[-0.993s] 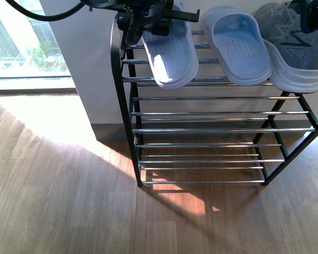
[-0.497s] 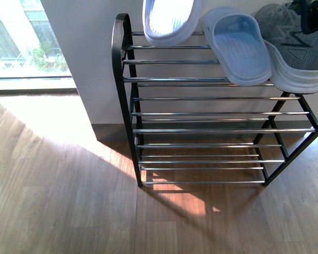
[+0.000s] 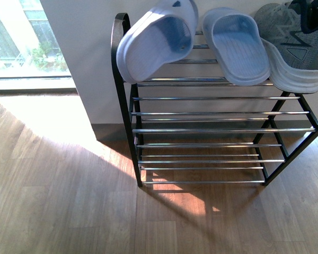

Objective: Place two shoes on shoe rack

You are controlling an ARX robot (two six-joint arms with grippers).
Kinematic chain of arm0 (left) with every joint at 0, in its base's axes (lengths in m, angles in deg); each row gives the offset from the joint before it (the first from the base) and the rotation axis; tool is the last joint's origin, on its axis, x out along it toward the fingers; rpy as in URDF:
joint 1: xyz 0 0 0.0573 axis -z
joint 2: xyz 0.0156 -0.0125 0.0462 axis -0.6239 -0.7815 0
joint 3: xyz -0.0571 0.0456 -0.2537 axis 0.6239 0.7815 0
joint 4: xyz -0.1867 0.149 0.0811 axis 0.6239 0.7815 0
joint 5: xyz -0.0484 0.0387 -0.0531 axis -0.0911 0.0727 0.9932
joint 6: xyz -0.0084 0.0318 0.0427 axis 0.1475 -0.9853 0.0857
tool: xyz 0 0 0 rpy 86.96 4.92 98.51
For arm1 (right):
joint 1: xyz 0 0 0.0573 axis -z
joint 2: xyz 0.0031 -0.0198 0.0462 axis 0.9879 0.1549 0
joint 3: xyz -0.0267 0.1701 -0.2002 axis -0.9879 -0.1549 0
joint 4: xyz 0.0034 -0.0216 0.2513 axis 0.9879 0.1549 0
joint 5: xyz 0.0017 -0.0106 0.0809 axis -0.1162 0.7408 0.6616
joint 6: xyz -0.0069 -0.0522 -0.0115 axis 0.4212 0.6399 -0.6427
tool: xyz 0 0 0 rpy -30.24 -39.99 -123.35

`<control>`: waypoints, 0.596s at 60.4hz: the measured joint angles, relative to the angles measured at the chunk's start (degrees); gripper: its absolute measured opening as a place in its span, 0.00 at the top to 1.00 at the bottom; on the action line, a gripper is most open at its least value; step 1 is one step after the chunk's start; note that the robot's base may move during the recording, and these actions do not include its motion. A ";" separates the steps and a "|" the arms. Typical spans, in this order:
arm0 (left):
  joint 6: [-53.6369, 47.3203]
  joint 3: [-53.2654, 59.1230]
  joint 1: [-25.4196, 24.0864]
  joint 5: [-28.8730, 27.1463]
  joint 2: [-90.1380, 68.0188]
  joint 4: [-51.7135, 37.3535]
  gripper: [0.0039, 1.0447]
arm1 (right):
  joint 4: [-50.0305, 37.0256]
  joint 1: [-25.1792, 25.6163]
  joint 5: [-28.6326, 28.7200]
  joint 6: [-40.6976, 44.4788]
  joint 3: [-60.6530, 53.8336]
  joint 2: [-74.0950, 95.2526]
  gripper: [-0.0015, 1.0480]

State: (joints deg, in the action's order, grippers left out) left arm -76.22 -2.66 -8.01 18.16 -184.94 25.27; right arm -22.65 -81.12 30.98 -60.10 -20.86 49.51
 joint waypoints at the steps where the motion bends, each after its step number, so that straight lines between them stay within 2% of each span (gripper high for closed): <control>1: 0.00 0.00 0.00 0.02 0.00 0.00 0.09 | 0.00 0.00 0.00 0.00 0.00 0.00 0.09; 36: 0.00 0.00 0.00 0.02 0.00 0.00 0.09 | 0.00 0.00 0.00 0.00 0.00 0.00 0.09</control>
State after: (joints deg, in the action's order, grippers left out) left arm -76.22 -2.66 -8.01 18.18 -184.94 25.27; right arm -22.65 -81.12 30.98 -60.10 -20.86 49.51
